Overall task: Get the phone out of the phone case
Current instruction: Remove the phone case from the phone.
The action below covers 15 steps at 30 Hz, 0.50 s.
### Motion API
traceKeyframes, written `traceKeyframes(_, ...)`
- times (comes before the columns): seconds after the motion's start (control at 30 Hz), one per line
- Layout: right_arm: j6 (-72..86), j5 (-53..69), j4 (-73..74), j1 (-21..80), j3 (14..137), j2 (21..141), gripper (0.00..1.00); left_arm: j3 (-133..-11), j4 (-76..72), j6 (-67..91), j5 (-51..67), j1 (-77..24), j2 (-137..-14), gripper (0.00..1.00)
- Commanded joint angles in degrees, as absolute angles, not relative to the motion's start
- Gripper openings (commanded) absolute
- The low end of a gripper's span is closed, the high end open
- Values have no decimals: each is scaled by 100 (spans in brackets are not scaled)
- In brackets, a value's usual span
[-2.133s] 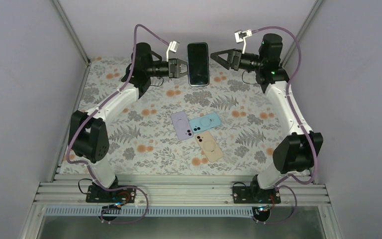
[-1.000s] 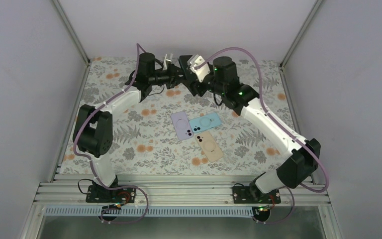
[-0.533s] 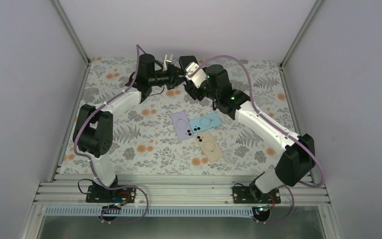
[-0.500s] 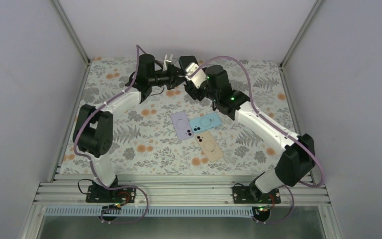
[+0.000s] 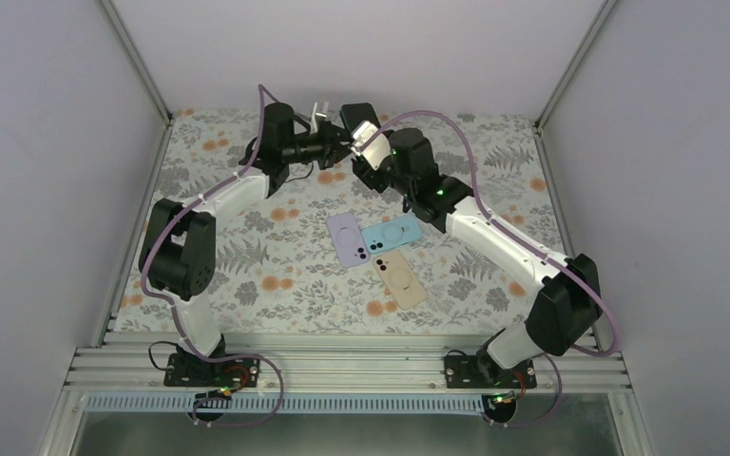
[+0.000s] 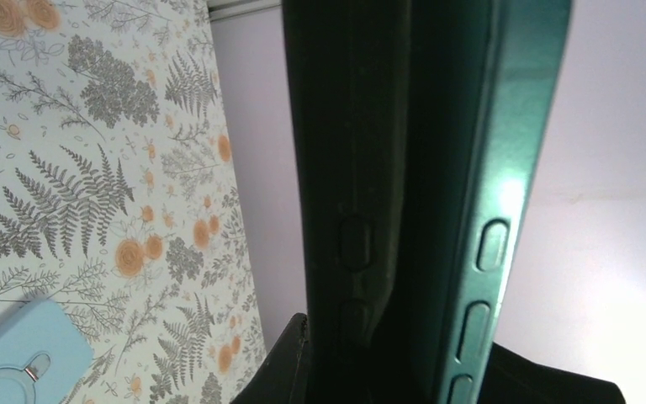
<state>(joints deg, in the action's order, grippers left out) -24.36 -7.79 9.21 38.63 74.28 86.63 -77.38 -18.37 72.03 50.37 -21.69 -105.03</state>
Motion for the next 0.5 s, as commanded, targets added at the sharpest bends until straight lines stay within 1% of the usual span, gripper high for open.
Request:
traceKeyframes(0.0,-2228,-890,896,3775,7807,8629,72,-7725,-2029,7071,5187,-2153,-10391,3)
traceKeyframes(0.1,-2164,-868,953,3728,7840,8595,75,-7733,-1973,7024,5160,-2144,-10394,3)
traceKeyframes(0.2,-2171,-932,916,3693,7776,8557,76,-7756,-1951,7030,5159,-2136,-10411,3)
traceKeyframes(0.37,-2384,-1137,755,3693,7595,8552,73,-7782,-1968,7057,5176,-2136,-10419,3)
traceKeyframes(0.47,-2636,-1320,575,3699,7419,8548,69,-7774,-1976,7064,5181,-2128,-10411,3)
